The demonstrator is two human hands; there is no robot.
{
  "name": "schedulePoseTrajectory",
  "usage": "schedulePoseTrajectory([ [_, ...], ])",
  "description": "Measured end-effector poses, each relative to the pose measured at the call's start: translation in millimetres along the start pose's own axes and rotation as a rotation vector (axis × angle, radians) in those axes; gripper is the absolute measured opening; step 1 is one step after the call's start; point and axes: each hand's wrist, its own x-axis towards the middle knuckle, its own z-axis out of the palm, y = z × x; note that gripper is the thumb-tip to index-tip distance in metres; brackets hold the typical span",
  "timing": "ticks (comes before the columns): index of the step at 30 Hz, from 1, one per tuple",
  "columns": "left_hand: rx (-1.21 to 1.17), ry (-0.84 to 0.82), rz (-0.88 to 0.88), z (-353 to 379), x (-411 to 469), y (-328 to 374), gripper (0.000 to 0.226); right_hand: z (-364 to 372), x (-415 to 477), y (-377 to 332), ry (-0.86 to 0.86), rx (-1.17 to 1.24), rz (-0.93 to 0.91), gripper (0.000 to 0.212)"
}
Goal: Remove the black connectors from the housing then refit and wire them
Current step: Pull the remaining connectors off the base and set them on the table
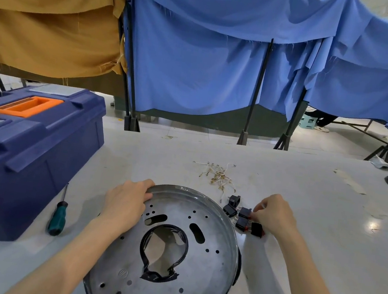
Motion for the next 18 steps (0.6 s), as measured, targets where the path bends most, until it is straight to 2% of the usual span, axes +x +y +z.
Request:
schedulePoseTrajectory([
  [2,0.011,-0.009,-0.005,-0.3,1.0,0.3,0.028,2.5,0.1,-1.4,-0.003,-0.03,0.009,0.005],
  [5,0.025,-0.016,-0.016,-1.4,0.7,1.4,0.032,4.6,0.7,-3.7,0.013,-0.099,0.015,0.026],
  [10,-0.007,-0.067,-0.016,-5.9,-1.2,3.6,0.032,7.1,-2.3,-5.7,0.01,-0.197,-0.029,0.041],
  [13,-0.064,-0.14,-0.012,-11.2,0.2,2.9,0.034,-5.1,-1.6,-4.6,0.01,-0.135,-0.042,0.045],
  [15,-0.183,-0.19,-0.025,-15.4,1.0,2.6,0.036,-19.1,-0.9,-5.9,0.043,-0.049,-0.076,0.049],
  [18,-0.333,-0.13,0.014,-23.9,1.8,8.3,0.037,-37.8,-8.6,-15.9,0.053,0.13,-0.179,0.048],
])
